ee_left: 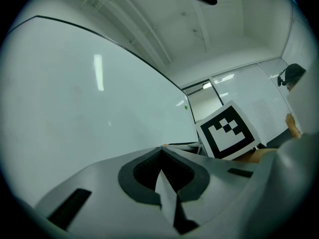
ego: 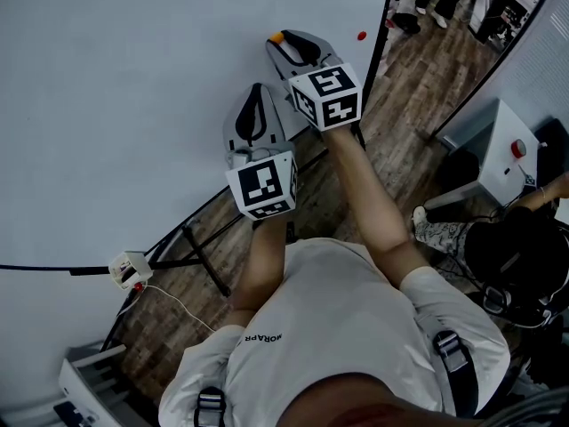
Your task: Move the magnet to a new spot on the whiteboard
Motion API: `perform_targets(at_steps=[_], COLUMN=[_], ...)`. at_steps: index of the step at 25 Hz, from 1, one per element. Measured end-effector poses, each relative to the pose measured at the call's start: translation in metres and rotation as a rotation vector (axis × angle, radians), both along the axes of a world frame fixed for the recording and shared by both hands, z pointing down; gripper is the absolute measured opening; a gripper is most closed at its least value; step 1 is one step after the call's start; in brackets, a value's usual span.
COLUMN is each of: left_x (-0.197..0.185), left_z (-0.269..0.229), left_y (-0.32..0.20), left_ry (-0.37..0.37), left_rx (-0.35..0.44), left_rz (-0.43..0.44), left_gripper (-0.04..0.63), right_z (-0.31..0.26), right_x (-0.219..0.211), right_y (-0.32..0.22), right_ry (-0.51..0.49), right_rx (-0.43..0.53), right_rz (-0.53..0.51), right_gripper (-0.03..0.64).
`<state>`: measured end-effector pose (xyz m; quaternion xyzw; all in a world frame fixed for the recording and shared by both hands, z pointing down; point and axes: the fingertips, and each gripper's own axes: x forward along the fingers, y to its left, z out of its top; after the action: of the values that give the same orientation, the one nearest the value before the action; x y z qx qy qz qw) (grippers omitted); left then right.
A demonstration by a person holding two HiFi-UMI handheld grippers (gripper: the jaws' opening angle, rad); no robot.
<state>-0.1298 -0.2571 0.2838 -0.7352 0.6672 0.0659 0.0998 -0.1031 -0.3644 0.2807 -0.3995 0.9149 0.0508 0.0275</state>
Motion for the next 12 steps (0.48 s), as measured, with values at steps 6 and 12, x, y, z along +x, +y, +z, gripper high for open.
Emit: perform_targets(at_steps=[6, 12], left_x=[0.0034, 0.0023], left_z=[-0.0007, 0.0003], left_y=[-0.0001, 0.0011], left_ry=[-0.002, 0.000], left_rx=[0.000, -0.001], left_rz=[-0.004, -0.004], left_gripper=[0.003, 0.003], right_z=[-0.0035, -0.0012], right_x=[0.0046, 0.0006], right_y=[-0.0015, -0.0013], right_ry=[-0.002, 0.004], right_rx=[0.004, 0.001], right_rz=[0.001, -0.002], right_gripper=[0.132, 0.132])
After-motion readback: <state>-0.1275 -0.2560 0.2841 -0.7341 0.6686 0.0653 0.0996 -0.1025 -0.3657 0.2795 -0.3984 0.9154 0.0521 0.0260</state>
